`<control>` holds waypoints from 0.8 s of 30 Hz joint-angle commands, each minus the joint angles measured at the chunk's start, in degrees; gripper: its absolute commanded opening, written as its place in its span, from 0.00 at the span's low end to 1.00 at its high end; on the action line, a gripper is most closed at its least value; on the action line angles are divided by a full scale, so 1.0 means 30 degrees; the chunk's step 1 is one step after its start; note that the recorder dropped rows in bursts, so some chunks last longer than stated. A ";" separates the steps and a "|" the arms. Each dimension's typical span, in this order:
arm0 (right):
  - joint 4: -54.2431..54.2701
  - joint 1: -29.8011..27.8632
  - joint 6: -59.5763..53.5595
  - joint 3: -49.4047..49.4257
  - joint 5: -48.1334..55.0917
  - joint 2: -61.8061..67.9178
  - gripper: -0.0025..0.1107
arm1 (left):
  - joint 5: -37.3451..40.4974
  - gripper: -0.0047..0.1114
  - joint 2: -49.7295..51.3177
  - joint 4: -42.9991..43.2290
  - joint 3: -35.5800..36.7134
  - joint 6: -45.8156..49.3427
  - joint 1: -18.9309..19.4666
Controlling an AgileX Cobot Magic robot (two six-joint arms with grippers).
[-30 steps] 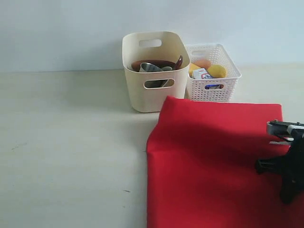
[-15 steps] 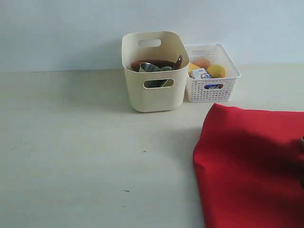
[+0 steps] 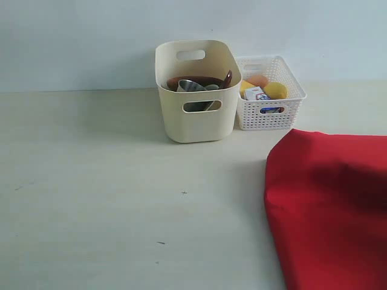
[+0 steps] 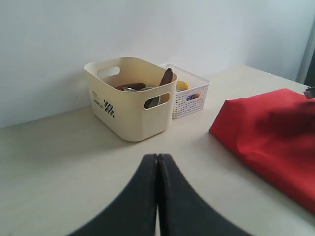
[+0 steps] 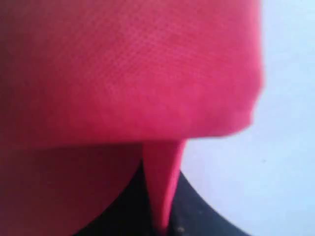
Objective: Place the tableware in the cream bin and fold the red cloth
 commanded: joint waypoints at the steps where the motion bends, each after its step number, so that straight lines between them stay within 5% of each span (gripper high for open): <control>1: 0.2167 -0.0127 -0.2069 -0.0141 0.0052 0.0893 0.05 | -0.0178 0.04 -0.0093 0.0065 0.0093 -0.0090 0.0043; 4: 0.3100 -0.0127 -0.2859 -0.0141 0.0052 0.0994 0.20 | -0.0178 0.04 -0.0093 0.0065 0.0093 -0.0042 0.0043; 7: 0.2985 -0.0127 -0.2859 -0.0181 0.0025 0.0089 0.58 | -0.0178 0.04 -0.0093 0.0065 0.0093 -0.0042 0.0043; 9: 0.2985 -0.0127 -0.2859 -0.0181 -0.0273 -0.0810 0.69 | -0.0178 0.04 -0.0093 0.0065 0.0093 -0.0042 0.0043; 24: 1.1089 -0.0127 -0.9433 -0.1426 -0.2352 -0.3638 0.73 | -0.0178 0.04 -0.0093 0.0065 0.0093 -0.0008 0.0043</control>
